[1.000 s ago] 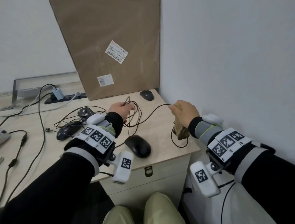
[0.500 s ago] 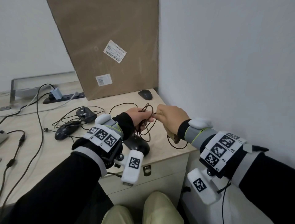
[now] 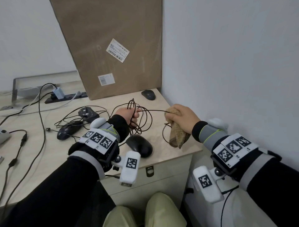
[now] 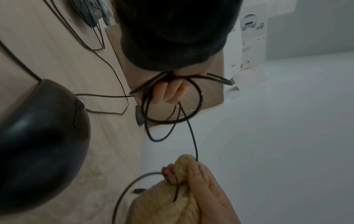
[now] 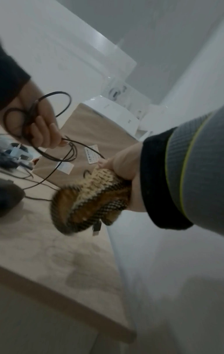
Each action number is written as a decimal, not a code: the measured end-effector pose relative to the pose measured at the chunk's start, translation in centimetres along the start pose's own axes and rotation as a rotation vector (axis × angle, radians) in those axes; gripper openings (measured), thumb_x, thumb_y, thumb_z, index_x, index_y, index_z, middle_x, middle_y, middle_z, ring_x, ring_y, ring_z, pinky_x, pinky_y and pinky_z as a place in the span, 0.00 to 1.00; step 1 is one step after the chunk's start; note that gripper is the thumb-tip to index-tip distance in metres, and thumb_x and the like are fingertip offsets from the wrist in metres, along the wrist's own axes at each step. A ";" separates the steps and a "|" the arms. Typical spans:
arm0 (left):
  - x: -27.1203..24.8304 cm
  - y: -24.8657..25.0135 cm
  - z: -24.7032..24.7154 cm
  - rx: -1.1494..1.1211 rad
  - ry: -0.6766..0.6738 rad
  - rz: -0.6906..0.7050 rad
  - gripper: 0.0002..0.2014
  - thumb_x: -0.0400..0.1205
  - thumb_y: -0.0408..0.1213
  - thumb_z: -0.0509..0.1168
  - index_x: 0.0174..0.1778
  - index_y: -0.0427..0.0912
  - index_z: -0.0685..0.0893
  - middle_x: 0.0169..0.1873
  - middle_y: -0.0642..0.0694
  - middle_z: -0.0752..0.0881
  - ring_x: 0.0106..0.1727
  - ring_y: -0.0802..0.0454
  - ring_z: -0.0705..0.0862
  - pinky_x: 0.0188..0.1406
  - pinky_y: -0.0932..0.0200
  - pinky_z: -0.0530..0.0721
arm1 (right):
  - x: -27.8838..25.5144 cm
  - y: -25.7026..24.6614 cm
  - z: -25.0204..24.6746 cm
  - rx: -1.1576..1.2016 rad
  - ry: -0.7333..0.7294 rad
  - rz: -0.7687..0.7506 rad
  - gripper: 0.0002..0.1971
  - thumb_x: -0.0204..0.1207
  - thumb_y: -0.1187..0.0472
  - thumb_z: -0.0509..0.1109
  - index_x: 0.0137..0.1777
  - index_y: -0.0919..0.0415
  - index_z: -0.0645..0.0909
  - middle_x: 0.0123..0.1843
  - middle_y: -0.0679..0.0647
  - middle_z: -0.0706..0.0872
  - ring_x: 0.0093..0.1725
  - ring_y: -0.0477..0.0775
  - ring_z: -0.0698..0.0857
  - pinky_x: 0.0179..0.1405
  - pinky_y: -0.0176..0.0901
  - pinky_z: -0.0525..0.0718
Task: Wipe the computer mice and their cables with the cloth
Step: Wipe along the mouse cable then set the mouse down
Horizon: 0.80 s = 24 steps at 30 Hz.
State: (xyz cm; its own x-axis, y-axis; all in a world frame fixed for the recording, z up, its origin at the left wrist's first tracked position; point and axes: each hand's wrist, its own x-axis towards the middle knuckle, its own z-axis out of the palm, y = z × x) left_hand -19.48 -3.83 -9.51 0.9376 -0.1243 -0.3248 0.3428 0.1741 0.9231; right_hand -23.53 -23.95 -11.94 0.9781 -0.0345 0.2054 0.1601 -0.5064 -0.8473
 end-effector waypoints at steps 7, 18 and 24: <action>0.1 0.3 -1.1 -0.118 -0.015 0.001 0.15 0.88 0.33 0.47 0.38 0.41 0.73 0.11 0.54 0.70 0.08 0.62 0.62 0.10 0.76 0.58 | 0.2 0.8 -1.8 0.172 0.295 0.117 0.06 0.78 0.65 0.66 0.54 0.59 0.77 0.51 0.54 0.83 0.52 0.55 0.82 0.55 0.44 0.79; -0.3 1.2 -1.0 -0.222 -0.141 0.036 0.14 0.88 0.32 0.48 0.38 0.41 0.73 0.14 0.54 0.71 0.10 0.63 0.64 0.13 0.72 0.60 | -0.3 1.5 0.7 -0.135 -0.193 0.115 0.28 0.69 0.55 0.77 0.70 0.51 0.74 0.59 0.55 0.84 0.58 0.53 0.83 0.64 0.46 0.78; -0.7 1.6 -0.5 -0.234 -0.168 0.027 0.14 0.88 0.33 0.47 0.39 0.41 0.73 0.14 0.53 0.71 0.10 0.62 0.63 0.12 0.71 0.60 | 0.4 0.0 2.9 -0.319 -0.259 -0.004 0.24 0.71 0.57 0.76 0.67 0.50 0.78 0.70 0.54 0.76 0.71 0.53 0.74 0.69 0.38 0.68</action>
State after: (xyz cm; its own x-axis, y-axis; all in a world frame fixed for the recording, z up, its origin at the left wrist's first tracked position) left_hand -19.58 -2.97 -7.94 0.9306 -0.2729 -0.2439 0.3401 0.3981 0.8520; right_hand -22.77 -21.48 -13.26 0.9851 0.1662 0.0438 0.1550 -0.7490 -0.6441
